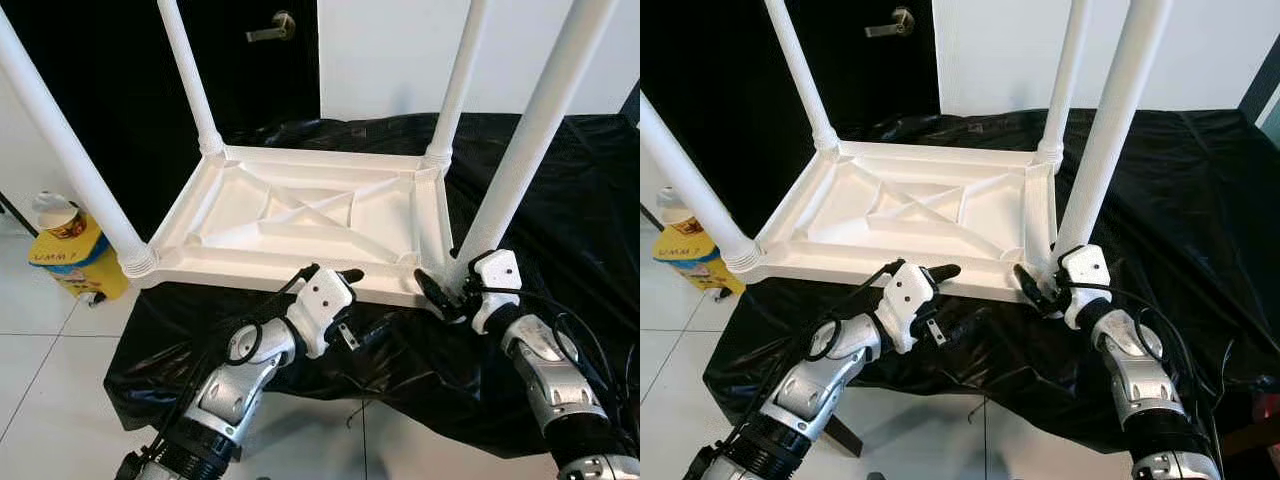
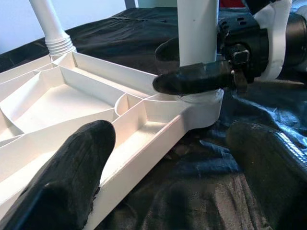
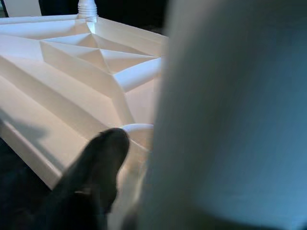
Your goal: Building children table
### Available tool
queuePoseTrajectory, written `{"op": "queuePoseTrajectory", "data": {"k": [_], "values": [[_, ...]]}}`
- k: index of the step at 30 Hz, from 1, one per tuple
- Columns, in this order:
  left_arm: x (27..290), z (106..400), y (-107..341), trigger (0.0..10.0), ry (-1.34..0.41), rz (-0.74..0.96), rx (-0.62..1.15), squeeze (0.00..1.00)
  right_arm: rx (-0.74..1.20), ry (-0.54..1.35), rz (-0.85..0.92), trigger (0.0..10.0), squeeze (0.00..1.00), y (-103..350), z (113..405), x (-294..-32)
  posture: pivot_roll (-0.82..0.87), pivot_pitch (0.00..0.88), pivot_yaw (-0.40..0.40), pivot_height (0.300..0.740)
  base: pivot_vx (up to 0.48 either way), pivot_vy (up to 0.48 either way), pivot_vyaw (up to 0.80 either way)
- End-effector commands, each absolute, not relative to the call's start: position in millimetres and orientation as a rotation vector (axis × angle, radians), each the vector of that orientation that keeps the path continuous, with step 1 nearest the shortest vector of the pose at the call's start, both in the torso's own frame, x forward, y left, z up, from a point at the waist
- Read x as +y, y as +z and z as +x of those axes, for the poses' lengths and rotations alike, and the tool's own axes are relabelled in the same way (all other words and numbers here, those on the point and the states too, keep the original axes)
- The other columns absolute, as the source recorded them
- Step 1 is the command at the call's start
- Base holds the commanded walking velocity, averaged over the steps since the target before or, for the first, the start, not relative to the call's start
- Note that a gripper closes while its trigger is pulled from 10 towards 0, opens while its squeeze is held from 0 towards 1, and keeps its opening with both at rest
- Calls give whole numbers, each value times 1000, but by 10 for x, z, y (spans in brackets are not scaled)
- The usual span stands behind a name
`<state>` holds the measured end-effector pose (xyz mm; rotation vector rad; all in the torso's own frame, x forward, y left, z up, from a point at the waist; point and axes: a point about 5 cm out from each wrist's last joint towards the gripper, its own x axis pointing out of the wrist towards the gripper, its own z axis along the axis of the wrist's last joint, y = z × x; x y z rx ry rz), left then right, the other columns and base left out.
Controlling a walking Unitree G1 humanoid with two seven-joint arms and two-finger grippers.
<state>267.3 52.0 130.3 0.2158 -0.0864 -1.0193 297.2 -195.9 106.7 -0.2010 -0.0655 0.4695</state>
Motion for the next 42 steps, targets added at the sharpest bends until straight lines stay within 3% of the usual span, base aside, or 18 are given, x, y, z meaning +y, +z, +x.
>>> {"op": "queuePoseTrajectory", "data": {"k": [1,10,11,28,35,42], "values": [[541,2685,1297,10000,-1011,229,-82,0,-28,527,-206,0,0,985,2971,-1882,40,0,13,740,0,0,0],[533,2704,1306,10000,-1012,232,-86,0,9,487,-199,235,0,898,2948,-1948,31,0,19,740,0,0,0],[531,2709,1308,10000,-1014,233,-86,0,15,469,-209,10000,0,879,2950,-1957,28,0,20,740,0,0,0],[511,2683,1290,10000,-1015,226,-84,0,63,166,-129,10000,0,786,2923,-1891,29,0,11,740,0,0,0],[516,2673,1289,10000,-1012,224,-83,0,68,-118,-46,10000,0,750,2905,-1792,37,1,6,740,0,0,0],[517,2667,1290,10000,-1009,222,-83,0,64,-237,-11,10000,0,765,2891,-1673,42,2,4,740,0,0,0]]}}
